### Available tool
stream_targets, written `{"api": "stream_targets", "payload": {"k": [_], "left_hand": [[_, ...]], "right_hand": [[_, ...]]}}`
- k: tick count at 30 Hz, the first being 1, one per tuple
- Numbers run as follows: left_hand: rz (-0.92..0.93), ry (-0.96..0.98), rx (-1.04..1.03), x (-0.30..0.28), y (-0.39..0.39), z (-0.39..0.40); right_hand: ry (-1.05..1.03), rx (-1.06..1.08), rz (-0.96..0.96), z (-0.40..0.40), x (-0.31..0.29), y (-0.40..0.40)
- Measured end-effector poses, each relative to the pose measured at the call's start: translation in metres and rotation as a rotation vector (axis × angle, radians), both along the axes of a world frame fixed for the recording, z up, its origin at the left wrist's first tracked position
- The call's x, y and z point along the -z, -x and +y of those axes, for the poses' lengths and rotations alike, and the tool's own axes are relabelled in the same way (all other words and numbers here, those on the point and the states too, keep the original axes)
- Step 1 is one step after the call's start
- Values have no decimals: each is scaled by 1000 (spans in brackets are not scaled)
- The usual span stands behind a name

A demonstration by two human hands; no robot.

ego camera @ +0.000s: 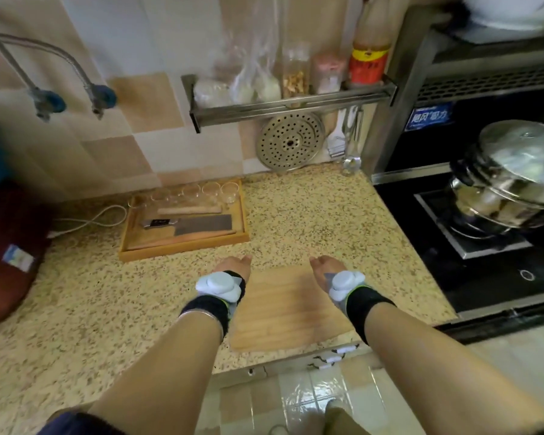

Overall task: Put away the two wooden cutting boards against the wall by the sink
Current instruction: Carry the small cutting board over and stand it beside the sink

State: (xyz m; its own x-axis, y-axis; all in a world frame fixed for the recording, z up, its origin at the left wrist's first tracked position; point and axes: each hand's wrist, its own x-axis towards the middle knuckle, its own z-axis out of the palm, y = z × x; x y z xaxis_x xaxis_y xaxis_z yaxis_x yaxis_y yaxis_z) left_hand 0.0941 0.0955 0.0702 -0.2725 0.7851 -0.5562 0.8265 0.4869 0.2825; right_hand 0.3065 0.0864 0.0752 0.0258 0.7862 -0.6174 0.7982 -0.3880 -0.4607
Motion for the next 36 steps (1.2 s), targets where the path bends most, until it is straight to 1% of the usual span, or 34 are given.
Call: {"api": "stream_targets", "payload": {"k": [4,7,11,15,18,22,28,30,33,36], "left_hand": [[-27,9,15,6,-24,13],[-51,10,-19,14,-36,17],[-42,73,-61,35,-48,17],[-5,154,-44,52,-60,19],[25,166,-54,56,-69,20],[-37,186,-64,64,-79,19],[-63,236,-56,83,-92,6],[-61,220,-58,89,-98,2],[-7,152,-17,91,-104,-1],[11,138,-41,92,-108,-1]], "right_hand": [[-76,52,-34,11,5,-18],[-51,61,2,23,14,-33],[12,80,94,36,32,-47],[-1,90,36,39,44,-58],[4,87,26,38,57,-67],[-10,106,-10,39,71,-79],[36,123,-74,33,87,-91],[52,113,-76,31,92,-91],[40,137,9,27,95,-87],[59,78,26,24,99,-80]]}}
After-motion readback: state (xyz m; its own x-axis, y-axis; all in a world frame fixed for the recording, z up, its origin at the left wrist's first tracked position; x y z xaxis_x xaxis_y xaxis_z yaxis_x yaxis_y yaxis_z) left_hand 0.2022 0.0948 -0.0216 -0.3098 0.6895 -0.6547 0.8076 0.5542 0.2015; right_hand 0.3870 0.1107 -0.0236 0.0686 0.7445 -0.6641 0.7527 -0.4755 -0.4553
